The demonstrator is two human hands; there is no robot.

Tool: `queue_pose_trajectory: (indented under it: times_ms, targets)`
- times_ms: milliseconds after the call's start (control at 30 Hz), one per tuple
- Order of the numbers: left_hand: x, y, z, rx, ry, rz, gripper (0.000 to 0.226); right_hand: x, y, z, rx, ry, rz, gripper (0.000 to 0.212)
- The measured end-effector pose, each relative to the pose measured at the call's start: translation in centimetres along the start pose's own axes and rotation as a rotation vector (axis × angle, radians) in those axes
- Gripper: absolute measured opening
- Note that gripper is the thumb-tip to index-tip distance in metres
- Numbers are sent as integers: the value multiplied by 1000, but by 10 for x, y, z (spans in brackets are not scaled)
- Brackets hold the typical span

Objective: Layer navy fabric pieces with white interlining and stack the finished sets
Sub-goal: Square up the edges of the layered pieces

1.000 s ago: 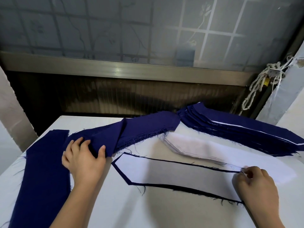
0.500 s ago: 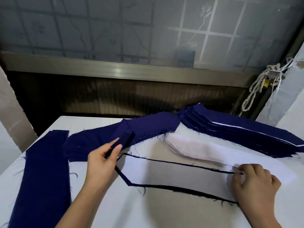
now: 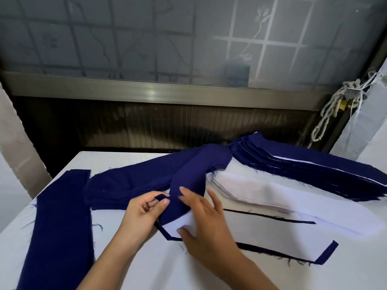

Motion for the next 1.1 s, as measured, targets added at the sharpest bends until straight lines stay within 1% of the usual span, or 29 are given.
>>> queue_pose_trajectory:
  times_ms: [67, 100, 167, 200, 233, 300, 367, 433, 567, 600, 700, 733, 800, 833, 867, 933, 967, 1033, 1100]
  targets:
    - [0, 3, -2, 54, 10, -26, 22, -9, -5, -5, 11, -43, 3, 70]
    - [1, 4, -1, 93, 20, -40, 22, -13, -5, -9, 49, -45, -21, 60]
    - [1, 6, -3, 207, 44, -70, 22, -18, 1, -17, 163, -25, -77, 33]
    - [1, 7, -4, 253, 54, -87, 21, -19, 4, -21, 224, -8, -90, 23]
    - [1, 10, -5, 280, 62, -107, 21, -19, 8, -25, 279, 9, -94, 18]
    - [0, 16, -6, 327, 76, -148, 19, -15, 15, -33, 368, 46, -99, 14]
    - [0, 22, -7, 376, 88, -192, 16, -8, 27, -44, 441, 78, -138, 12]
    - [0, 24, -8, 401, 101, -219, 19, 3, 43, -56, 501, 85, -196, 13]
    - [1, 21, -14, 427, 77, -213, 28, 31, 81, -83, 537, 57, -298, 13]
    - [0, 19, -15, 441, 75, -201, 27, 39, 90, -88, 543, 56, -316, 13]
    - [-3, 18, -13, 495, 95, -161, 2, 59, 114, -95, 583, 66, -381, 17]
    - [-3, 21, -9, 522, 114, -167, 4, 64, 120, -97, 593, 74, -406, 16]
    - [-4, 26, -4, 551, 144, -191, 2, 76, 132, -103, 609, 83, -459, 5]
    - [-4, 28, -1, 535, 149, -214, 9, 83, 136, -107, 605, 56, -480, 8]
    - [-4, 30, 1, 491, 159, -237, 15, 90, 140, -114, 604, 16, -490, 17]
    - [-2, 34, 4, 326, 179, -333, 10, 105, 146, -127, 597, -87, -521, 29]
    - [0, 37, 5, 211, 176, -396, 9, 111, 148, -133, 575, -142, -542, 31]
    - [0, 42, 7, -54, 153, -495, 13, 124, 149, -145, 469, -232, -603, 27]
    - [1, 43, 6, -256, 125, -551, 13, 134, 150, -154, 313, -312, -712, 15]
Point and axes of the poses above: each hand's wrist, its own x-axis away from the middle knuckle, its own y-axis out of the back of the hand, z = x × y, the point moved 5 cm from there along -x, towards the middle knuckle, and after that the axes turned 8 degrees about -x, right-handed, at the moved point
